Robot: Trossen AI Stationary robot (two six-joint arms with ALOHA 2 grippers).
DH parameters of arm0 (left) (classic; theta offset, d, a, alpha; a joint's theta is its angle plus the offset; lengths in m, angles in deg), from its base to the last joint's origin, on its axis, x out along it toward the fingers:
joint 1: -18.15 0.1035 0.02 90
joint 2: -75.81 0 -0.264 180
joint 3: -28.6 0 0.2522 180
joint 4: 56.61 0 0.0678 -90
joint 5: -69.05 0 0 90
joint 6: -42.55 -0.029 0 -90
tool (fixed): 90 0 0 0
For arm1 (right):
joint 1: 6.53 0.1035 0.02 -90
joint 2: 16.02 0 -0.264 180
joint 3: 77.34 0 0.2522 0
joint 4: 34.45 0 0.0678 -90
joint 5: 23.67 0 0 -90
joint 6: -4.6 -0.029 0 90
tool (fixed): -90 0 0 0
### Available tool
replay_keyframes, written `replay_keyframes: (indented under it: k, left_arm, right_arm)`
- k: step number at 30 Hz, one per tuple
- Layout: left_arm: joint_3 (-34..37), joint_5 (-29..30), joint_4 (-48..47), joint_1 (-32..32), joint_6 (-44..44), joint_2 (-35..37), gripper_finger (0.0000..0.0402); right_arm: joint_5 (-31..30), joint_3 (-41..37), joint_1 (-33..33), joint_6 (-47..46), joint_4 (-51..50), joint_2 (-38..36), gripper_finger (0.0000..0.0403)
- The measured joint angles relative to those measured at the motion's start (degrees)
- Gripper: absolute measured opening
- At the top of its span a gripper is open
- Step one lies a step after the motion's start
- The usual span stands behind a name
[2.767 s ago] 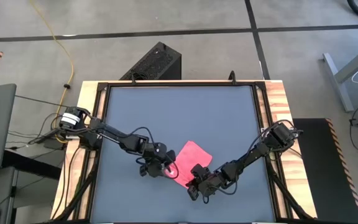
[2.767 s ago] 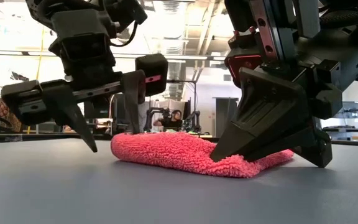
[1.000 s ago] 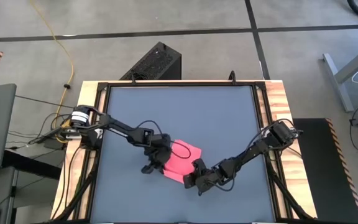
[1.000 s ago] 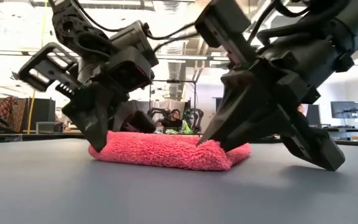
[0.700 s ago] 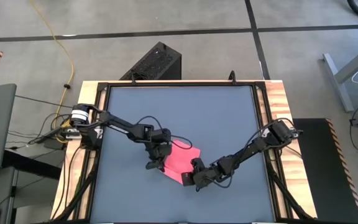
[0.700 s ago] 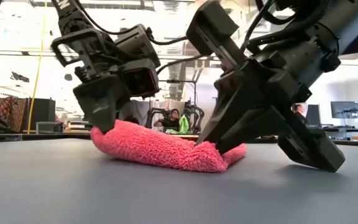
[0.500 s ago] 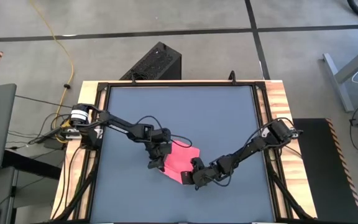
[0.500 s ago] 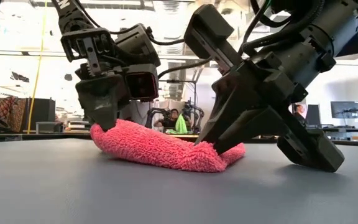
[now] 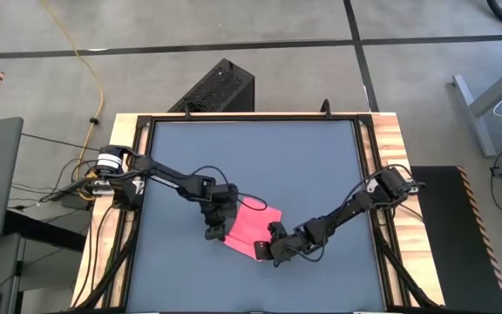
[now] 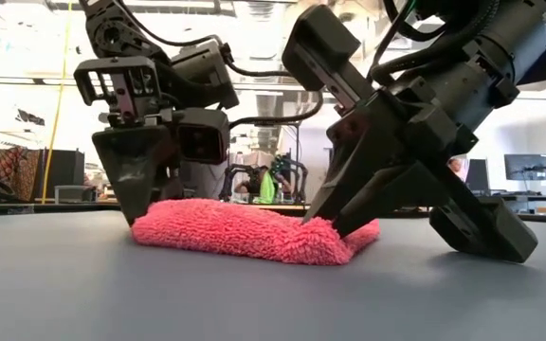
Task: Roll towel
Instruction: Roll the pink towel
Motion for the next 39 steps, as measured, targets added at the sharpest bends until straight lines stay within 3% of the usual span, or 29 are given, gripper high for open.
replay_keyframes:
  k: [8,14,18,22,26,30,35,39]
  left_arm:
    - [-4.9,-3.3,-12.8,3.7,-13.1,1.7,0.0071]
    - [-0.8,-2.8,-15.6,6.6,-20.3,12.4,0.0071]
    - [6.5,-4.4,-1.5,6.1,-22.3,23.2,0.0071]
    - [15.5,-2.0,23.3,1.8,-24.5,28.3,0.0071]
    - [19.4,1.6,38.5,-2.7,-25.7,24.7,0.0071]
    - [17.7,-4.3,42.2,-3.8,-21.7,16.3,0.0064]
    - [12.3,-13.6,43.5,-3.9,-19.4,6.9,0.0021]
    - [9.2,-12.6,43.2,-3.9,-16.2,2.6,0.0004]
  right_arm:
    - [-0.3,0.0,-0.1,-0.1,-0.3,0.0,0.0021]
    - [-0.4,0.0,-0.6,-0.4,-0.6,0.0,0.0021]
    - [-0.5,0.0,-0.8,-0.4,-0.6,0.0,0.0021]
    - [-0.5,0.0,-1.2,-0.9,-0.6,0.0,0.0021]
    - [-0.5,0.0,-1.4,-1.8,-0.7,0.0,0.0021]
    - [-0.5,0.0,-1.8,-1.9,-0.7,0.0,0.0021]
    - [0.9,0.0,-2.4,-2.1,-0.7,0.0,0.0021]
    - [1.6,0.0,-2.4,-2.1,-0.7,0.0,0.0021]
